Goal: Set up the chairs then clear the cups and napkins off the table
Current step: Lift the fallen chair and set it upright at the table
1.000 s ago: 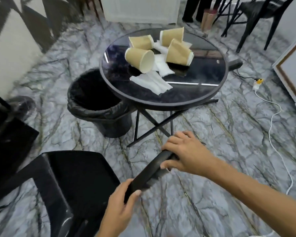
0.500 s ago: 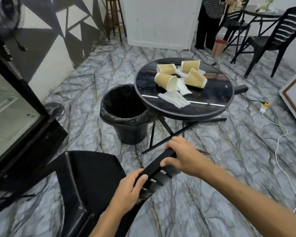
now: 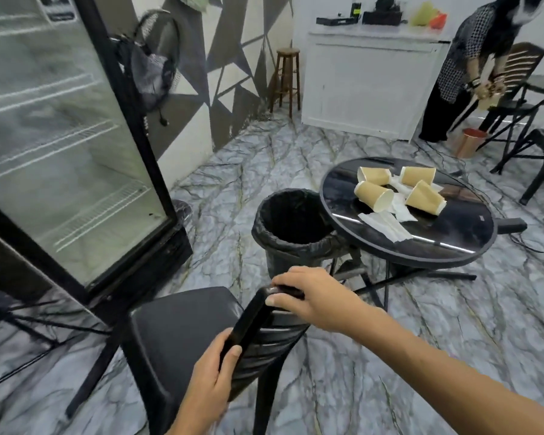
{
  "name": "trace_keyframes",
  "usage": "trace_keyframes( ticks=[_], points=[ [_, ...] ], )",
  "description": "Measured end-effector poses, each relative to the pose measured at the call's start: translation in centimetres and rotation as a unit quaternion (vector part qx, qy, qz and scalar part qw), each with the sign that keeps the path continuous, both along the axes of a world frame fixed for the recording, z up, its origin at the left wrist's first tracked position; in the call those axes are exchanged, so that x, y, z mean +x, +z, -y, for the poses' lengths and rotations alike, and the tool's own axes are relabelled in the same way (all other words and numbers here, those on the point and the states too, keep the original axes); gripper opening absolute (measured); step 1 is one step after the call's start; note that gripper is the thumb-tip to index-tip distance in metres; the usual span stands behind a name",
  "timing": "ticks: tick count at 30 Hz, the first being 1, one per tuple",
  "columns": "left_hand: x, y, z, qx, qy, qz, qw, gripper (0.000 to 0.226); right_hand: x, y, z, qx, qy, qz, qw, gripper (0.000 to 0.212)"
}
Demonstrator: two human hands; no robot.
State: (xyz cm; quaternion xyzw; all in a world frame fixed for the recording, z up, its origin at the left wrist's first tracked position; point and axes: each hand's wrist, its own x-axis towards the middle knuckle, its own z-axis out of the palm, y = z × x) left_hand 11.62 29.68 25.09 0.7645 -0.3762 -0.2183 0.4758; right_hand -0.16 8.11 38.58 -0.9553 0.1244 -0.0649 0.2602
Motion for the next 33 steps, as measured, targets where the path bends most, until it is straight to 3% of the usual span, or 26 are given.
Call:
trace_keyframes(
  ticks=[3, 8, 14, 20, 29, 33],
  points=[
    [0.4, 0.1, -3.4, 0.004, 0.021, -0.002, 1.000, 0.028, 0.4, 0.6, -1.3, -0.013, 0.031, -0.019, 0.999, 0.059],
    [0.7, 1.5, -5.7, 0.026, 0.058, 0.029, 0.998, 0.025, 2.5, 1.3, -3.7, -0.087, 0.084, -0.016, 0.992, 0.056],
    [2.2, 8.1, -4.0, 0.027, 0.038, 0.127, 0.991, 0.038, 3.3, 2.7, -5.5, -0.071, 0.122, 0.009, 0.990, 0.048],
    [1.2, 9.3, -4.4, 0.035, 0.052, 0.173, 0.983, 0.035, 3.0, 2.0, -6.8, -0.064, 0.132, 0.008, 0.989, 0.054],
    [-0.1, 8.6, -7.7, 0.021, 0.100, 0.169, 0.980, 0.025, 2.2, 1.1, -9.0, -0.071, 0.163, 0.030, 0.984, 0.047],
    [-0.6, 7.6, -11.6, 0.023, 0.116, 0.145, 0.982, 0.036, 0.4, -0.3, -8.2, -0.032, 0.161, 0.057, 0.985, 0.042]
  ],
)
